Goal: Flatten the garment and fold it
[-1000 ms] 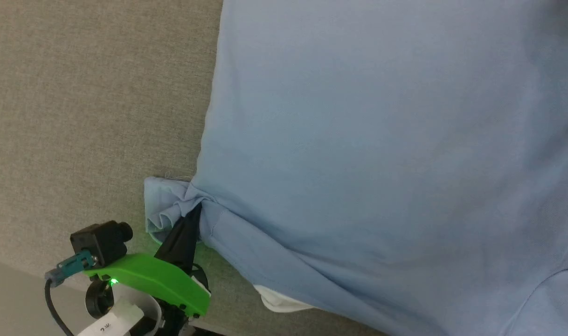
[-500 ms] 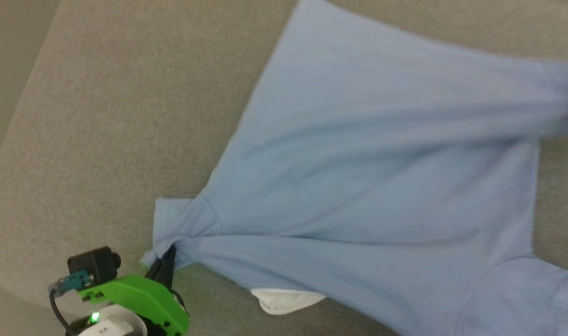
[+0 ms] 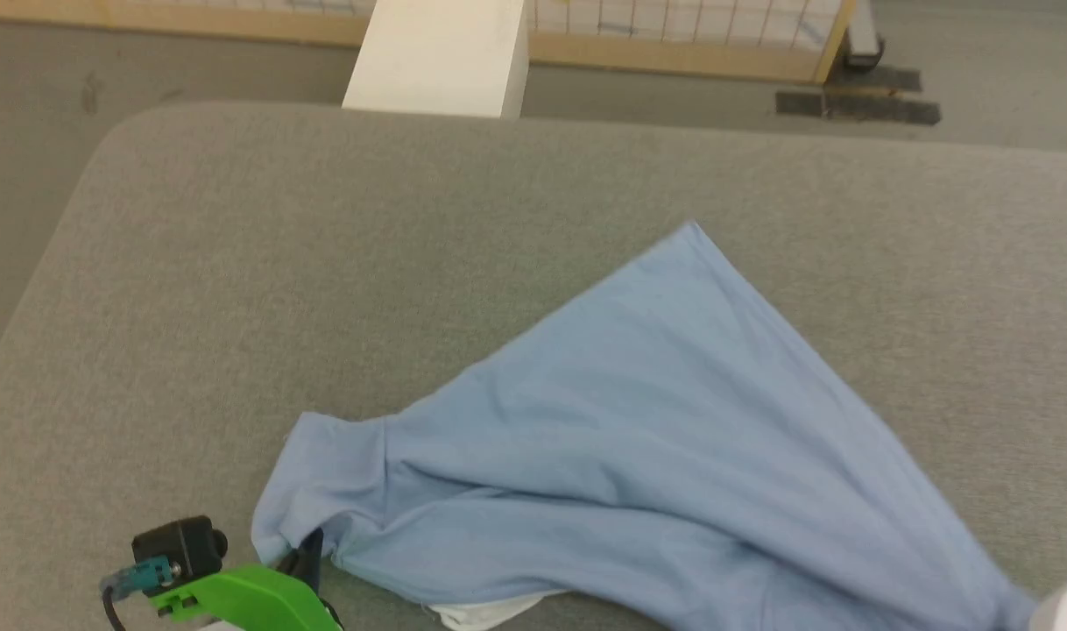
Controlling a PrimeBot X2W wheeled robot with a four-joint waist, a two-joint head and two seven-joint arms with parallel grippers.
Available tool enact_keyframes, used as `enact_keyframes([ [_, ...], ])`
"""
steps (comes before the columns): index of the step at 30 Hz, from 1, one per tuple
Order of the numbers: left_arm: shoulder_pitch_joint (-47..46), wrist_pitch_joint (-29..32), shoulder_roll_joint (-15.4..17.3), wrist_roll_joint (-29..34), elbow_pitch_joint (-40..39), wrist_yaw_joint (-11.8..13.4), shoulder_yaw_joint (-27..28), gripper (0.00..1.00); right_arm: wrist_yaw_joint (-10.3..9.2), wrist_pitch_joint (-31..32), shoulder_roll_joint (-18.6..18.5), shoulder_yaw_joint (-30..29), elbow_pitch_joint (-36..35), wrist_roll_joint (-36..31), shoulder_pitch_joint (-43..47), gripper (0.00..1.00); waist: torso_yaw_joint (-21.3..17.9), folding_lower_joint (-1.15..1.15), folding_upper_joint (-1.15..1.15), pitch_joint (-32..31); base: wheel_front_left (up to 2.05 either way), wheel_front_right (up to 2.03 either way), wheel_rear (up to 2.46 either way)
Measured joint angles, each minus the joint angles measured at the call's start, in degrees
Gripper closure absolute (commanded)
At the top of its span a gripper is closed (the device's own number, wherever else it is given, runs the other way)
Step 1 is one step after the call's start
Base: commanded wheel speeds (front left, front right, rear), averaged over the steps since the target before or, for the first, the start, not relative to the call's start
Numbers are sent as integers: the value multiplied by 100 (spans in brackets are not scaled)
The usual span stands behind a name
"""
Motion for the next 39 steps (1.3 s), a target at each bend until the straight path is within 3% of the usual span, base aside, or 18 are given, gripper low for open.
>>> enact_keyframes([
  [2, 42, -1, -24, -7, 36, 7, -9, 100, 0, -2, 75, 63, 3, 102, 314, 100, -62, 0, 0, -128, 0, 0, 0],
  [3, 56, -1, -34, -7, 47, 8, -14, 100, 0, -37, 90, 100, 4, 176, 421, 80, -94, 0, 0, -185, 0, 0, 0],
  [4, 59, -1, -41, -11, 66, 8, -15, 100, 0, -112, 96, 115, 12, 289, 469, 0, -125, 0, 0, -237, 0, 0, 0],
  [8, 88, -3, -41, -18, 122, 32, -4, 100, 0, -778, 99, 0, -69, 580, 342, 0, -212, 0, 0, -369, 0, 0, 0],
  [12, 90, -9, -42, -57, 148, 52, 13, 100, 0, -1739, 88, -48, -292, 898, -368, 0, -216, 0, 0, -427, 0, 0, 0],
  [17, 76, -3, -42, -58, 172, 51, -3, 100, 0, -2604, -246, 459, -112, 789, -1457, 0, -110, 0, 0, -336, 0, 0, 0],
  [22, -114, -8, -51, -57, 197, 19, -93, 100, 0, -2495, -441, 1341, 602, 248, -2643, 0, 30, 0, 0, -90, 0, 0, 0],
  [26, -441, -42, -111, -48, 250, -82, -200, 100, 1, -2046, -449, 1905, 1523, -274, -3634, 0, 211, 0, 0, 162, 0, 0, 0],
  [30, -682, -67, -167, -21, 309, -157, -338, 100, 1, -1495, -453, 2228, 2517, -848, -4545, 0, 425, 0, 0, 441, 0, 0, 0],
  [31, -873, -81, -246, -8, 379, -232, -456, 100, 1, -1172, -512, 2409, 3170, -1298, -5046, 0, 589, 0, 0, 663, 0, 0, 0],
  [39, -1095, -189, -379, -10, 523, -417, -664, 100, 2, -505, -771, 2806, 4157, -1830, -5706, 0, 1025, 0, 0, 1235, 0, 0, 0],
])
